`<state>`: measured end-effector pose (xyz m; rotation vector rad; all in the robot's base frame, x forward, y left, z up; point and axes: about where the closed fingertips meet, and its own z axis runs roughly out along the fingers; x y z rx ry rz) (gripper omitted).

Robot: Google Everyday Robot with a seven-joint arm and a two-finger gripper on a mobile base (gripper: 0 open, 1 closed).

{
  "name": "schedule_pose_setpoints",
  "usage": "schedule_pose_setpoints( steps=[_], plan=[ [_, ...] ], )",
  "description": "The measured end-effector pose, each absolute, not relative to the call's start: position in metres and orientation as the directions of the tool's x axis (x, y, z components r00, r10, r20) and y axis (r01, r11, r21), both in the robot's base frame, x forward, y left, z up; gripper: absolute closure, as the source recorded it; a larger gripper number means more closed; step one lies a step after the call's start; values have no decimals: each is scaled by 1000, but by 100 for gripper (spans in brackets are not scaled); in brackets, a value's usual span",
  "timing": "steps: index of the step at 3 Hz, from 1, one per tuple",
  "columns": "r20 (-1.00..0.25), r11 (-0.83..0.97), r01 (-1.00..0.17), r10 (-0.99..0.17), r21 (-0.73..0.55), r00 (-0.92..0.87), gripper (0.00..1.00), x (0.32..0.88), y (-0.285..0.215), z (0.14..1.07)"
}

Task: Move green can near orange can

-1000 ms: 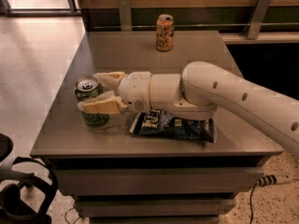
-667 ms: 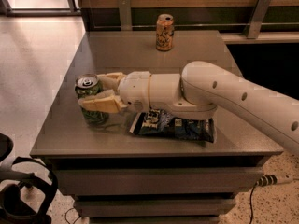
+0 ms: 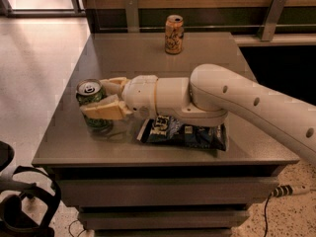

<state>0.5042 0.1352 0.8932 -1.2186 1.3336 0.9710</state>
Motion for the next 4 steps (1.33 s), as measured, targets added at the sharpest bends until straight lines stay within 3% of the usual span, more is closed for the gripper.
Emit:
schedule_pose_setpoints(
  steps=[2, 4],
  plan=[
    [-987, 174, -984, -159, -47, 20, 100, 520, 122, 899],
    [-983, 276, -961, -178, -3, -48, 100, 580, 45, 912]
  ],
)
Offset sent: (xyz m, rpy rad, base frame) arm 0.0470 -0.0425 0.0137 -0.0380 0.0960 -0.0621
